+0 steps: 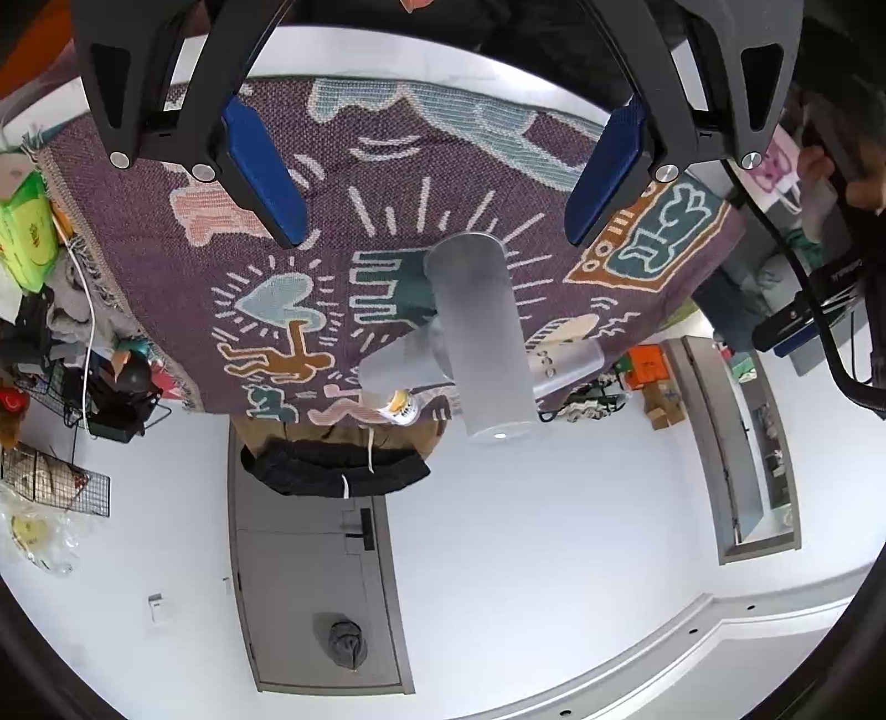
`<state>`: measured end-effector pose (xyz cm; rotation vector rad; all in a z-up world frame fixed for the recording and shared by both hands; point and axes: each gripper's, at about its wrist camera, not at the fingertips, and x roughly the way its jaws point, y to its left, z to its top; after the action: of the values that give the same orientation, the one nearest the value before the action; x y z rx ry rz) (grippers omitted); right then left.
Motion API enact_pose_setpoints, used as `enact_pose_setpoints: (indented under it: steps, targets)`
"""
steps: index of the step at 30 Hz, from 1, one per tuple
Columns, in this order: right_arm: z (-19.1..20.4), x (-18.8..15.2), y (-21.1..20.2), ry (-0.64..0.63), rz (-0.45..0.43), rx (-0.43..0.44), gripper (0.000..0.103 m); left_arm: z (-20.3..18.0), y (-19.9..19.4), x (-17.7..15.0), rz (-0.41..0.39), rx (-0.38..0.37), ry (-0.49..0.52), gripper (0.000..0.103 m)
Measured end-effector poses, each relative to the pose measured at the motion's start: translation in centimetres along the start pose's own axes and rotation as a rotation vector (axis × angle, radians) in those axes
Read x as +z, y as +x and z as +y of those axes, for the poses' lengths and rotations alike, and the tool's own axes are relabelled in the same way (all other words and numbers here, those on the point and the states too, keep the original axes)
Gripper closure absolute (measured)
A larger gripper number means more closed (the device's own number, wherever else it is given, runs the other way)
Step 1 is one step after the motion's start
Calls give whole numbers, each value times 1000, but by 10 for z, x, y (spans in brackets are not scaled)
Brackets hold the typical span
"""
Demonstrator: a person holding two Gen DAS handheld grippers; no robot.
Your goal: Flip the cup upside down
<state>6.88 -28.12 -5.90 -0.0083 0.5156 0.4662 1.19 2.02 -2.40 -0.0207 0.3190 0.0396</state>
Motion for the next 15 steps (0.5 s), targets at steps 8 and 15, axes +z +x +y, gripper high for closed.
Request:
enact_pose_setpoints:
  steps: [8, 15]
  targets:
    - [1, 4, -4, 10, -16, 5, 8, -3, -2, -2, 5, 2, 19, 0]
    - [-4, 6, -7, 20, -24, -7, 8, 1, -3, -2, 8, -4, 10, 0]
